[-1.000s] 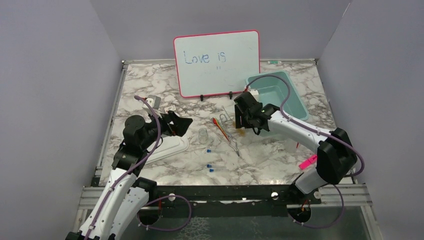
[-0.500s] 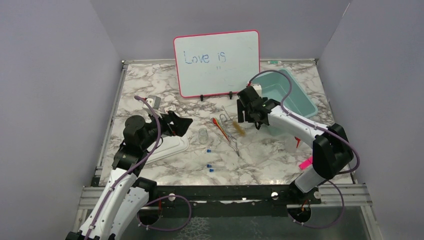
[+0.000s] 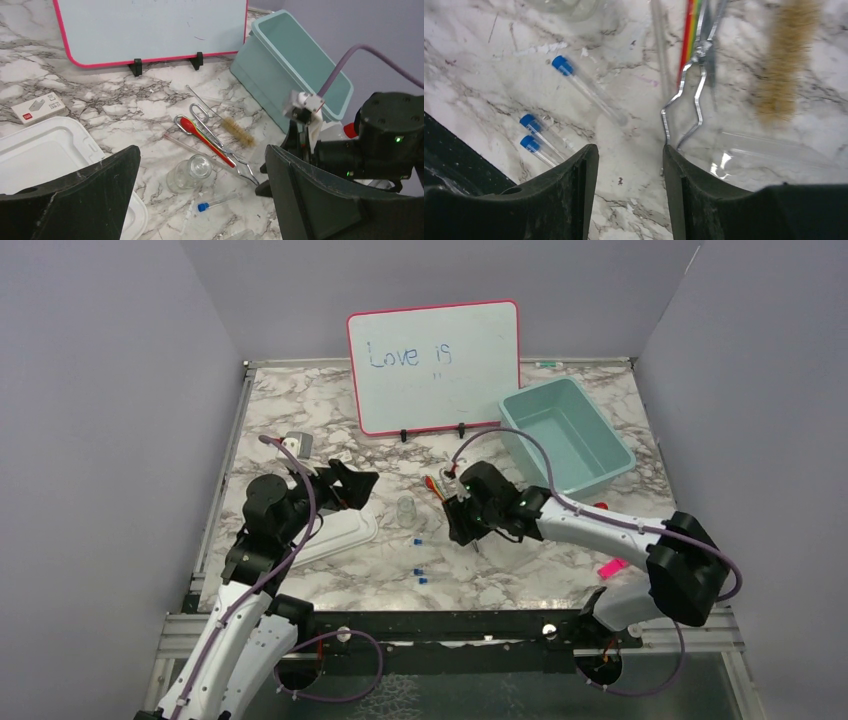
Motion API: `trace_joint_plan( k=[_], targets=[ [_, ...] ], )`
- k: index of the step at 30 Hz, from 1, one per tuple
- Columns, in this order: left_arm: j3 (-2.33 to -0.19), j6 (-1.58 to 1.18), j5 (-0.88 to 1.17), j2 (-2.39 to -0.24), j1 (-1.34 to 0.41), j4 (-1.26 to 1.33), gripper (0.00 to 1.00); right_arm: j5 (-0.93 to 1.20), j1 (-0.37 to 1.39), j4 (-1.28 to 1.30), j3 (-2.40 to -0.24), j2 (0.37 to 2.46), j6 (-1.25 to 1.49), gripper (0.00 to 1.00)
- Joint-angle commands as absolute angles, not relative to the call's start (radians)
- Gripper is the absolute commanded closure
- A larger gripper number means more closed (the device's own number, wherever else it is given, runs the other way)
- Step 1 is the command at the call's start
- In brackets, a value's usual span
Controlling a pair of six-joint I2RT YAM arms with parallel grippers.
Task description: Organize the chemistry lab equipment
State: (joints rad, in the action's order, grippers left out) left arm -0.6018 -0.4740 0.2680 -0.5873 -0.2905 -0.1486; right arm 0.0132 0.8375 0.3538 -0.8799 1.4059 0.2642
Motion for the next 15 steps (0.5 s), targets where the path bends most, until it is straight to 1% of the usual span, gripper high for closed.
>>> trace_joint_plan(
  k=[1, 4, 9, 15],
  targets=[
    [-0.622, -0.491, 0.210, -0.573, -0.295, -0.154, 0.03, 0.017, 0.923, 0.268, -0.883, 1.490, 0.261, 0.44],
    [-0.633, -0.494, 0.198, -0.582, -0.296, -0.180, 0.01, -0.041, 0.957, 0.264, -0.919, 1.559, 0.260, 0.43],
    [-0.650, -0.487, 0.181, -0.587, -0.295, -0.216, 0.01, -0.051, 0.997, 0.257, -0.967, 1.645, 0.223, 0.43],
    [-0.652, -0.481, 0.163, -0.575, -0.295, -0.225, 0.01, -0.083, 1.034, 0.249, -1.000, 1.726, 0.179, 0.47]
  ],
)
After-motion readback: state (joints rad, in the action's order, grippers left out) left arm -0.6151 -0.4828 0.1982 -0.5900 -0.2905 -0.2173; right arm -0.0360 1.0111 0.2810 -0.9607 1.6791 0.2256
